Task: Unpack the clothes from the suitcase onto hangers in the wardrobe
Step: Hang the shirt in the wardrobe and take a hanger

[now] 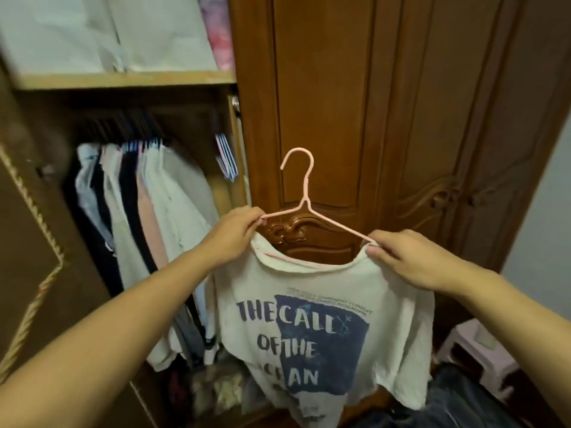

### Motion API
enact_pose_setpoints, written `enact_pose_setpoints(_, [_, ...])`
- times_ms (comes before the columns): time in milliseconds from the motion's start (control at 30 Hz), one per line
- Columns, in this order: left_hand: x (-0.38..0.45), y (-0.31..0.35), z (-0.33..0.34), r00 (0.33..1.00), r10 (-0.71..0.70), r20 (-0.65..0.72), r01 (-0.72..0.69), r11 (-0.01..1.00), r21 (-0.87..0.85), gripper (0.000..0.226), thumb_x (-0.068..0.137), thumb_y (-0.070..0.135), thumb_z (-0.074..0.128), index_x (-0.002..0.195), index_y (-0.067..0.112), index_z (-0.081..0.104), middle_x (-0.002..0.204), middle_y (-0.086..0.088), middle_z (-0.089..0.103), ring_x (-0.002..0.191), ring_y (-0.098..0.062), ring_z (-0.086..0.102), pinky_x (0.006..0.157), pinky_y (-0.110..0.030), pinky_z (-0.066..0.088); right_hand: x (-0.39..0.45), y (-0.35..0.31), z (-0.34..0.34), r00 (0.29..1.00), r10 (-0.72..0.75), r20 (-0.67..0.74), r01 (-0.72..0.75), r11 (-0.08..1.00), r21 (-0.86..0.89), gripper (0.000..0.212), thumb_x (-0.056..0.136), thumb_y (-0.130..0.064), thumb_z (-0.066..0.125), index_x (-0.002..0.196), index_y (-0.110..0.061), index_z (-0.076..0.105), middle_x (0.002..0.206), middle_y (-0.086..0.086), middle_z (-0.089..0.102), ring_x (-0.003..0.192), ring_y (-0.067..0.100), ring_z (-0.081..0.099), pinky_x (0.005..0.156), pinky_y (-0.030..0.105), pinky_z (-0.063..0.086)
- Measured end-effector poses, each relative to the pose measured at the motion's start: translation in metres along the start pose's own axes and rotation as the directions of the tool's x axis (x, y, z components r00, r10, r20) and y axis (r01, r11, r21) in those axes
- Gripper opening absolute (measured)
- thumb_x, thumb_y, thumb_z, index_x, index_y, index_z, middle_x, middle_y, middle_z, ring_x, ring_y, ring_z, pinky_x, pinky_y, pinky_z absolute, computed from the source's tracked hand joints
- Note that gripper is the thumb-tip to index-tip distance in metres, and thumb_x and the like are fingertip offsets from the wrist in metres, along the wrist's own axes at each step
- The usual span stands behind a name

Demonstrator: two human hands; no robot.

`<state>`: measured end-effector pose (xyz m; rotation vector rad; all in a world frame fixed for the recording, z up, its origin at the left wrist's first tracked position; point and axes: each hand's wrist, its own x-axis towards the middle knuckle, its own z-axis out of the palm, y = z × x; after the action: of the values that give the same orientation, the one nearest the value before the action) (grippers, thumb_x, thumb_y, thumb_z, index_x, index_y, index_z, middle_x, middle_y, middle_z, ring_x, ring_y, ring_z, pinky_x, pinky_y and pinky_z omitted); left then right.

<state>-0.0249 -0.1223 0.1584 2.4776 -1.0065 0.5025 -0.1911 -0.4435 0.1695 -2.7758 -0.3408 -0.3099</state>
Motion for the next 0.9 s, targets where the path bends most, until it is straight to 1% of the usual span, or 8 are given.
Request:
enact_pose_setpoints(67, [0.008,-0.009,-0.006,0.997,-0.075,-0.027,0.078,0.985,0.153,0.014,0.105,0.023,0.046,0.096,0.024,0.057,0.096,-0.003,0.063,0.091,-0.025,0.058,0.076,-0.041,0.048,0.002,-0.008,-0.003,0.998,-0.033,-0.051,0.041,0.985,0.169,0.021,0.1,-0.038,0.055,0.118,-0.047,0.053,0.087,-0.025,0.065,0.082,-0.006,0.062,0.071,0.015,0.045])
enact_pose_setpoints(200, [0.031,-0.015,-0.009,0.982,-0.186,0.015,0.174,0.94,0.292,0.009,0.105,0.024,0.043,0.097,0.025,0.046,0.101,-0.006,0.061,0.092,-0.029,0.06,0.072,-0.034,0.041,0.01,-0.036,0.002,0.996,-0.056,-0.069,0.083,0.867,0.491,0.044,0.102,-0.022,0.054,0.135,-0.049,0.046,0.082,-0.033,0.065,0.079,-0.009,0.061,0.071,0.011,0.044])
enact_pose_setpoints(267, [0.044,-0.021,-0.011,0.976,-0.217,0.024,0.207,0.953,0.223,0.01,0.105,0.022,0.044,0.099,0.023,0.052,0.11,-0.01,0.064,0.1,-0.031,0.061,0.076,-0.033,0.041,0.024,-0.046,0.011,0.985,-0.067,-0.159,0.123,0.921,0.37,0.043,0.104,-0.023,0.049,0.136,-0.052,0.046,0.096,-0.031,0.067,0.09,-0.007,0.063,0.079,0.019,0.049])
enact_pose_setpoints(400, [0.05,-0.041,-0.018,0.949,-0.303,-0.083,0.308,0.949,0.061,0.026,0.103,0.019,0.047,0.126,0.017,0.06,0.126,-0.008,0.061,0.113,-0.028,0.058,0.094,-0.038,0.048,0.057,-0.067,0.033,0.967,-0.029,-0.252,0.075,0.982,0.173,0.042,0.104,-0.029,0.045,0.143,-0.043,0.04,0.069,-0.01,0.063,0.061,0.003,0.061,0.051,0.023,0.048])
enact_pose_setpoints(467, [0.04,-0.063,-0.033,0.926,-0.359,-0.113,0.372,0.919,0.131,0.036,0.103,0.02,0.044,0.137,0.019,0.054,0.137,-0.007,0.056,0.121,-0.029,0.056,0.099,-0.042,0.048,0.076,-0.083,0.051,0.973,-0.049,-0.225,0.058,0.998,0.033,0.041,0.104,-0.031,0.042,0.143,-0.041,0.039,0.074,-0.008,0.065,0.06,0.007,0.062,0.054,0.026,0.054])
enact_pose_setpoints(600, [0.031,-0.136,-0.096,0.856,-0.458,-0.239,0.511,0.82,0.259,0.045,0.099,0.013,0.044,0.143,0.016,0.049,0.141,-0.011,0.05,0.122,-0.034,0.054,0.095,-0.046,0.049,0.14,-0.108,0.067,0.953,-0.028,-0.301,0.03,1.0,0.001,0.039,0.103,-0.031,0.041,0.142,-0.036,0.041,0.084,-0.007,0.065,0.073,0.013,0.062,0.067,0.036,0.056])
enact_pose_setpoints(767, [0.056,-0.213,-0.201,0.839,-0.176,-0.515,0.455,0.746,0.486,0.048,0.097,0.024,0.057,0.141,0.004,0.053,0.143,-0.023,0.049,0.129,-0.042,0.05,0.105,-0.049,0.045,0.251,-0.154,0.064,0.903,-0.033,-0.428,0.018,0.999,-0.039,0.038,0.104,-0.029,0.041,0.142,-0.03,0.04,0.096,-0.004,0.066,0.076,0.016,0.06,0.065,0.026,0.045])
enact_pose_setpoints(900, [0.089,-0.247,-0.251,0.872,-0.12,-0.474,0.429,0.653,0.624,0.064,0.104,0.047,0.038,0.158,0.013,0.029,0.163,-0.023,0.023,0.151,-0.042,0.019,0.122,-0.052,0.022,0.33,-0.172,0.078,0.906,-0.018,-0.423,-0.005,0.998,-0.055,0.037,0.103,-0.027,0.043,0.14,-0.029,0.042,0.1,-0.001,0.07,0.082,0.019,0.069,0.068,0.029,0.055])
